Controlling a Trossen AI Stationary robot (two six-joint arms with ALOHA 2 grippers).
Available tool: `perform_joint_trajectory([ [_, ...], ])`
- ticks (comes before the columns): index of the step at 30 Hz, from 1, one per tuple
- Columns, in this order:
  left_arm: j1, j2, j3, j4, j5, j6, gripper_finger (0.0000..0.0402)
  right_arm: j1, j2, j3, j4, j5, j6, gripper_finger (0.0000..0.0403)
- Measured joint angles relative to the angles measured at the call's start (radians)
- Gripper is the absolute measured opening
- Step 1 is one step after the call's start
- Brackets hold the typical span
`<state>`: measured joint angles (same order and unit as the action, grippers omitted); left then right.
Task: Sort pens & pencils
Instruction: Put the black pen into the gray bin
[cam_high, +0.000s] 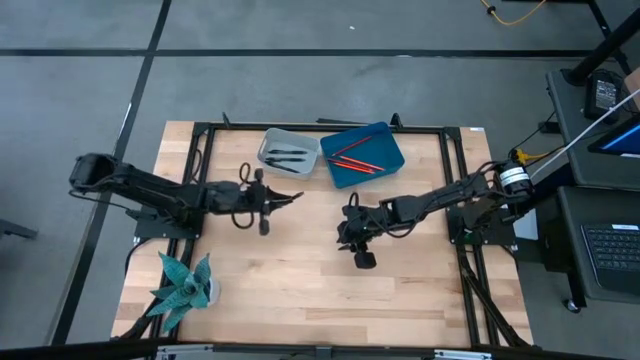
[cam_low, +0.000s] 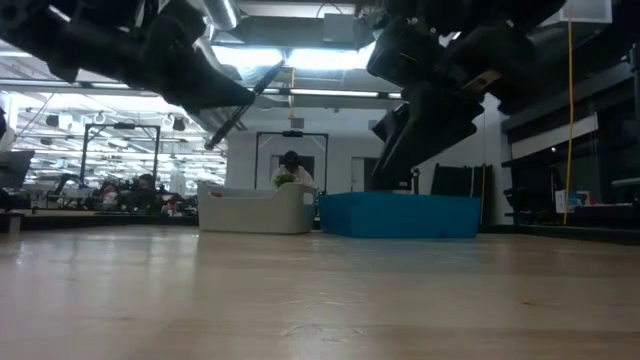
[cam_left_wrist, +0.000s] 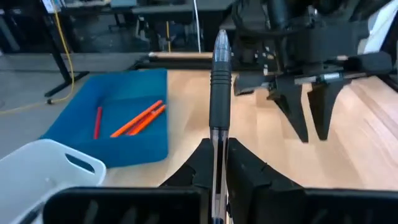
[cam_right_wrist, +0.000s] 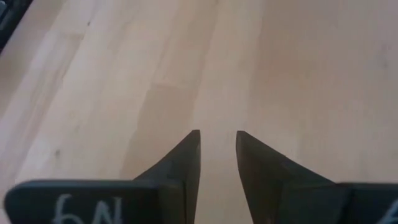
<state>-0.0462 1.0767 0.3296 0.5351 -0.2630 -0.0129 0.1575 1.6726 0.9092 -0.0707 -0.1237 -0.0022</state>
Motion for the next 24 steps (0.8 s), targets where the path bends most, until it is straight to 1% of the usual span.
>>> perform_joint_trajectory([
  [2, 0.032, 0.0, -0.017, 0.036, 0.022, 0.018, 0.0016, -0.011, 0.0, 0.0, 0.005, 0.0, -0.011, 0.0103],
  [8, 0.143, 0.001, -0.021, 0.06, 0.023, 0.047, 0.0016, -0.05, 0.0, 0.0, 0.047, 0.0, -0.064, 0.0103],
  [21, 0.449, 0.003, -0.021, 0.068, 0.022, 0.078, 0.0016, -0.126, 0.0, 0.0, 0.06, 0.0, -0.097, 0.0103],
  [24, 0.503, 0.003, -0.021, 0.068, 0.069, 0.097, 0.0016, -0.14, 0.0, 0.0, 0.059, 0.0, -0.113, 0.0103],
])
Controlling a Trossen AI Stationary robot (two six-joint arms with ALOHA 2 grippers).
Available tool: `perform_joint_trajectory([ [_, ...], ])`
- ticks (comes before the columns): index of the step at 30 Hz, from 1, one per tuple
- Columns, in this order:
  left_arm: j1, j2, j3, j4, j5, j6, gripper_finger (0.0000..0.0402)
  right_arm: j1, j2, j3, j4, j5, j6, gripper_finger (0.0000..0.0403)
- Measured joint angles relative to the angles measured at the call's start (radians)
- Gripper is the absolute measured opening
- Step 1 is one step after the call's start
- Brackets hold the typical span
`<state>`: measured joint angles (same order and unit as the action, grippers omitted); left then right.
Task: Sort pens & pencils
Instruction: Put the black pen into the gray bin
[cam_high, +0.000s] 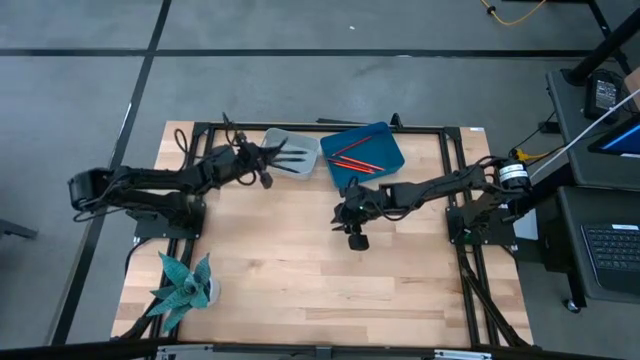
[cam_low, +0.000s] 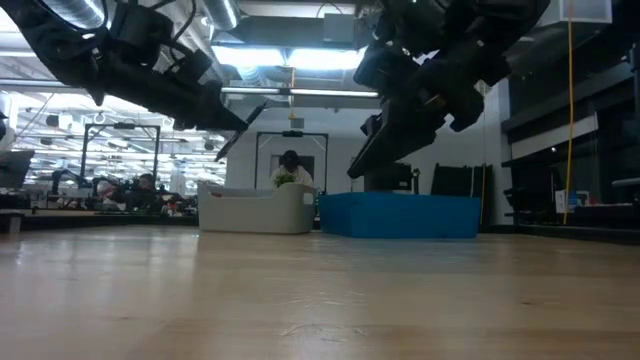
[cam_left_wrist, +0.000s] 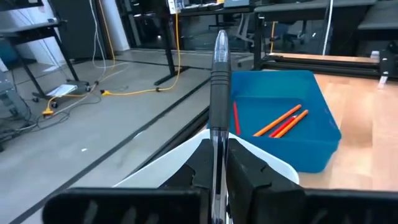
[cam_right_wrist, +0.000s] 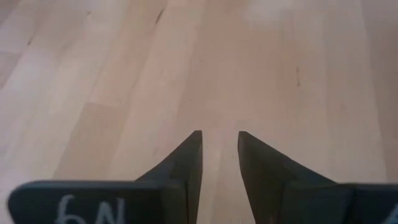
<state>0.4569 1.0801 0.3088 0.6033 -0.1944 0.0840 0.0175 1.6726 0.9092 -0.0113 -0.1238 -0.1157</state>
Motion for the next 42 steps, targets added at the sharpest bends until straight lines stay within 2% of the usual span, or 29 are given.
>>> perform_joint_trajectory([
  [5, 0.075, 0.0, 0.0, 0.0, 0.039, 0.006, 0.0016, -0.026, 0.0, 0.0, 0.0, 0.0, -0.025, 0.0103],
  [10, 0.142, 0.003, 0.001, 0.021, 0.121, 0.007, 0.0016, -0.054, 0.0, 0.0, 0.0, 0.0, -0.029, 0.0103],
  [16, 0.199, 0.065, 0.029, 0.038, 0.211, 0.006, 0.0016, -0.081, 0.0, 0.0, -0.001, 0.0, -0.051, 0.0103],
  [21, 0.213, 0.176, 0.12, 0.023, 0.243, 0.029, 0.0016, -0.099, 0.0, 0.0, -0.015, -0.001, -0.051, 0.0103],
  [29, 0.213, 0.317, 0.259, -0.125, 0.266, 0.065, 0.0016, -0.1, 0.0, 0.0, -0.076, -0.008, -0.051, 0.0103],
  [36, 0.212, 0.342, 0.285, -0.161, 0.266, 0.078, 0.0016, -0.1, 0.0, 0.0, -0.093, -0.008, -0.048, 0.0103],
  [42, 0.218, 0.338, 0.285, -0.291, 0.318, 0.113, 0.0016, -0.1, 0.0, 0.0, -0.092, -0.009, -0.048, 0.0103],
])
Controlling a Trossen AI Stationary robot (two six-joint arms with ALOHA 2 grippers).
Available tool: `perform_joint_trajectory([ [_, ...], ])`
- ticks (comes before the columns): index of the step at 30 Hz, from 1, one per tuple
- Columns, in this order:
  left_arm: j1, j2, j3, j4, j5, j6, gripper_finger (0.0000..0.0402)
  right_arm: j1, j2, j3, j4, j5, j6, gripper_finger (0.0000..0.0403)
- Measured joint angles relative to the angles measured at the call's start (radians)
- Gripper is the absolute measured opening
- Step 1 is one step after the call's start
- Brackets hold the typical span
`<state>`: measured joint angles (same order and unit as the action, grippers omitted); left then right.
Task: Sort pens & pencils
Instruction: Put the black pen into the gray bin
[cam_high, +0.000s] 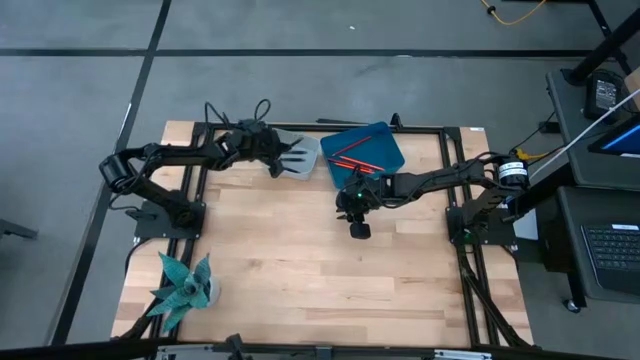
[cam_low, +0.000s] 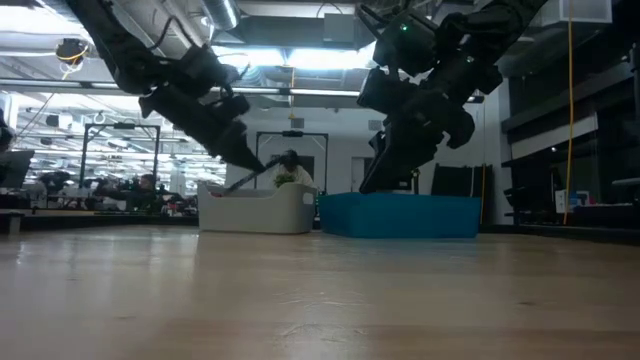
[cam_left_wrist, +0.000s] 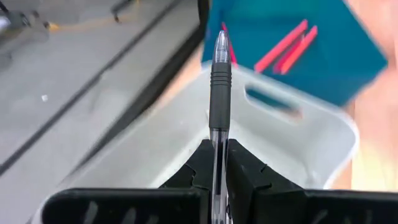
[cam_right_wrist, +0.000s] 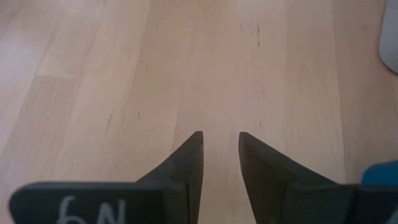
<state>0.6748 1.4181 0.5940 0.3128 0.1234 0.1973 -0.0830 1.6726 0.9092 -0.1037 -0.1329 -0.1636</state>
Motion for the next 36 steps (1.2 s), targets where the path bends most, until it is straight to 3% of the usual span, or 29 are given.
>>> perform_joint_trajectory([
  [4, 0.005, 0.0, 0.024, -0.144, 0.001, 0.043, 0.0016, 0.0, 0.0, 0.0, 0.0, 0.0, 0.001, 0.0103],
  [16, 0.012, 0.084, 0.362, -0.719, 0.0, 0.132, 0.0016, 0.0, 0.0, 0.0, 0.002, 0.0, 0.001, 0.0103],
  [26, 0.012, 0.279, 0.504, -0.863, -0.007, 0.16, 0.0016, 0.0, 0.0, 0.0, -0.004, -0.002, 0.001, 0.0103],
  [36, 0.025, 0.315, 0.511, -0.958, -0.008, 0.182, 0.0022, 0.0, 0.0, 0.0, -0.007, -0.002, 0.001, 0.0103],
])
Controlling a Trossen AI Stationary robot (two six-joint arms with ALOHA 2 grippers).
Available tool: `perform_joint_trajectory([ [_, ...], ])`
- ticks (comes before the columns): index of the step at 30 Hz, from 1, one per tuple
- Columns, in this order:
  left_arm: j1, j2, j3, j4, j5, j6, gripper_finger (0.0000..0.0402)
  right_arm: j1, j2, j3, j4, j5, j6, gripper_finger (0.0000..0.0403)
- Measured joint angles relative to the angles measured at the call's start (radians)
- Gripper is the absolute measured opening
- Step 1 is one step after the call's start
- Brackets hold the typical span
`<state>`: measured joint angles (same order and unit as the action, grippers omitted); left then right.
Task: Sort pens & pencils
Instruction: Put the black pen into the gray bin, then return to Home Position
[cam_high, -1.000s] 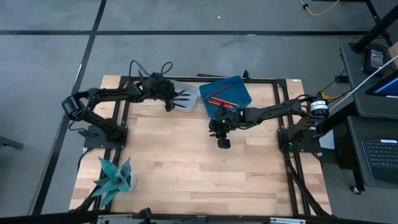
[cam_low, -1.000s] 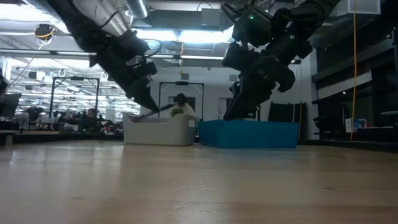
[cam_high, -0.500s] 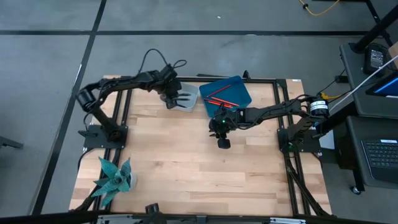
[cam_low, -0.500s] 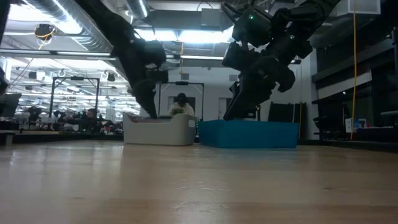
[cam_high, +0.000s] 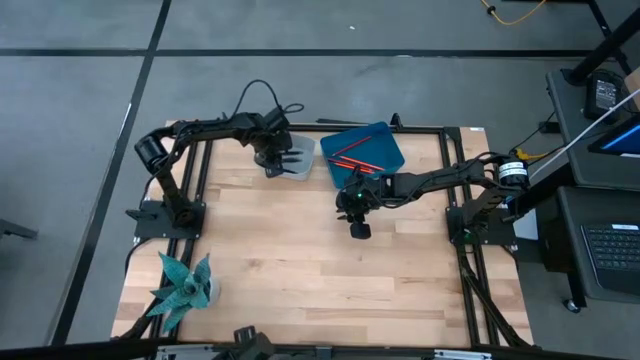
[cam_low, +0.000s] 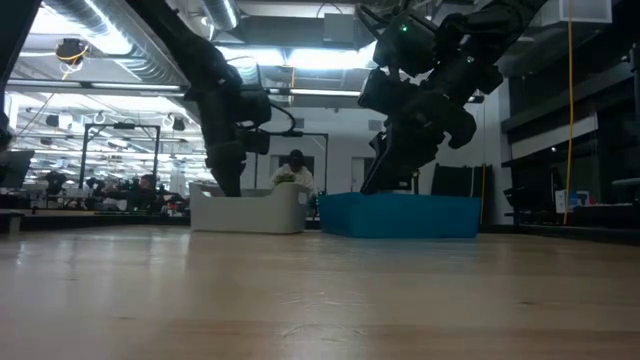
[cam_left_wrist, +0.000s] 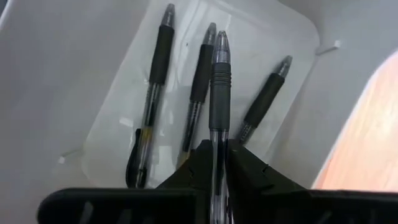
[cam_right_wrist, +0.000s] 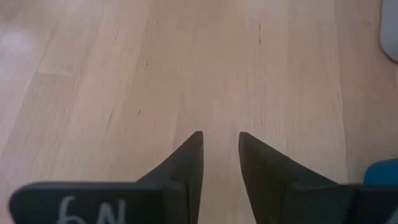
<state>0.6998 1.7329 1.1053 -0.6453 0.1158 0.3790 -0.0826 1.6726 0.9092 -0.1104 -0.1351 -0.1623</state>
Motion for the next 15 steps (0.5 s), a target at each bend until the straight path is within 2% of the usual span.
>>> perform_joint_trajectory([
  [7, 0.001, 0.0, 0.0, 0.019, -0.033, -0.004, 0.005, 0.0, 0.0, 0.0, 0.0, 0.0, 0.0, 0.0103],
  [11, -0.007, 0.0, 0.0, 0.05, -0.076, -0.009, 0.0053, 0.0, 0.0, 0.0, 0.0, 0.0, 0.0, 0.0103],
  [15, -0.007, 0.0, 0.0, 0.077, -0.077, -0.003, 0.0051, 0.0, 0.0, 0.0, 0.0, 0.0, 0.0, 0.0103],
])
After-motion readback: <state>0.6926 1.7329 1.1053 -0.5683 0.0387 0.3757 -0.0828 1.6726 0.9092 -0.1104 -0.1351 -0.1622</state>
